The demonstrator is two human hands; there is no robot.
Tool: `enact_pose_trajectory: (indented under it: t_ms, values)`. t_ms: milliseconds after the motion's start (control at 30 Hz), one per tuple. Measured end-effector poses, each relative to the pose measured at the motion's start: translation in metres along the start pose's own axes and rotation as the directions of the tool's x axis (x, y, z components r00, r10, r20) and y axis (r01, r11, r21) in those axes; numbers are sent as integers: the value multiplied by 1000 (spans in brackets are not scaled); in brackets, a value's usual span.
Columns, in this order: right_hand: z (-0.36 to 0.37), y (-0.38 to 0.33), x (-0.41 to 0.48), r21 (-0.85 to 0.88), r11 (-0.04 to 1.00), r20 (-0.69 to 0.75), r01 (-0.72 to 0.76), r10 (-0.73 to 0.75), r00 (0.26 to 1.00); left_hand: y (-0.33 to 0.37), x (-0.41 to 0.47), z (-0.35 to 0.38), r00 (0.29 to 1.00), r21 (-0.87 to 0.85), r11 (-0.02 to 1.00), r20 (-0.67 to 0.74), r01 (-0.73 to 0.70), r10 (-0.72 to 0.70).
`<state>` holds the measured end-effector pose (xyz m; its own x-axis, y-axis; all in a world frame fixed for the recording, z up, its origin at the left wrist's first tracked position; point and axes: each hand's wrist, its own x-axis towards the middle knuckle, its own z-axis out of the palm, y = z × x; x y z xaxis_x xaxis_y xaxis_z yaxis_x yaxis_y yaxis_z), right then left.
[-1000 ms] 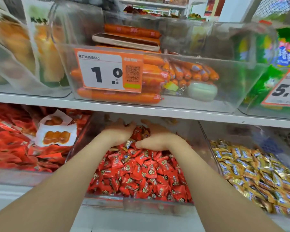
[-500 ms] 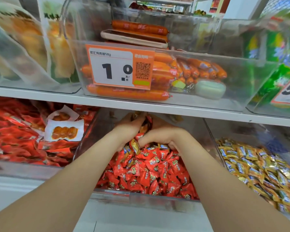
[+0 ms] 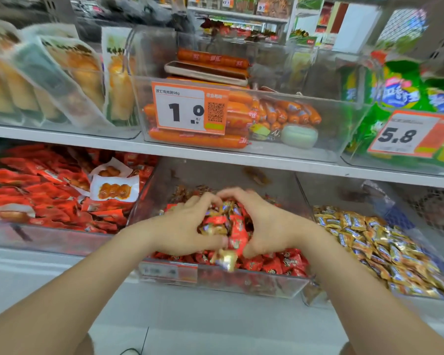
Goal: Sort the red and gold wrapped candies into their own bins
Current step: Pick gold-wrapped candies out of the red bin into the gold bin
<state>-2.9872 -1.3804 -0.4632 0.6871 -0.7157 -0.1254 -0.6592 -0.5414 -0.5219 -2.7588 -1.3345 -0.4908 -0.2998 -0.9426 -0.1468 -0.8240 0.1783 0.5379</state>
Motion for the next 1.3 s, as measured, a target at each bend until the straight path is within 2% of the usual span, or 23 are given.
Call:
enact_pose_trajectory:
  t_ms: [167,300,400,500,600,733,867,933,1000,1033,1100,1167,1300]
  values:
    - [4,7,-17,-213,977,162,-27,62,985,4,-11,1,996,67,998,88,7,-13]
    - [5,14,-10,-347,937,235,-46,134,963,16,-3,11,989,224,974,135,34,-65]
    - [19,10,4,-485,872,201,-61,179,963,16,8,13,979,339,940,171,45,-108]
    - [25,12,15,-548,831,86,-93,166,982,9,19,15,989,335,939,94,79,-117]
    - [14,17,18,-554,823,13,-128,162,987,2,26,13,996,316,945,-15,84,-83]
    - [-6,16,7,-527,834,-3,-165,192,981,-2,17,-4,995,281,960,-101,20,9]
    - [-19,11,-17,-440,886,-19,-145,152,988,-11,11,-18,966,199,972,-198,-127,167]
    - [-20,6,-22,-326,941,-95,-96,68,993,-12,9,-20,956,197,966,-205,-169,209]
    - [-14,3,-20,-201,979,-213,32,-75,974,-7,6,-18,959,198,964,-184,-177,214]
    - [-11,-2,-18,-153,985,-220,81,-114,969,-3,5,-16,960,209,960,-173,-184,221]
    - [0,-13,-14,-126,987,-109,98,-112,988,0,8,-10,964,273,944,-140,-183,227]
    - [13,-18,-10,-201,973,-7,114,-118,993,3,12,-6,975,370,917,-99,-149,198]
    - [31,-19,0,-317,935,56,160,-150,987,11,15,0,980,439,890,-94,-120,178]
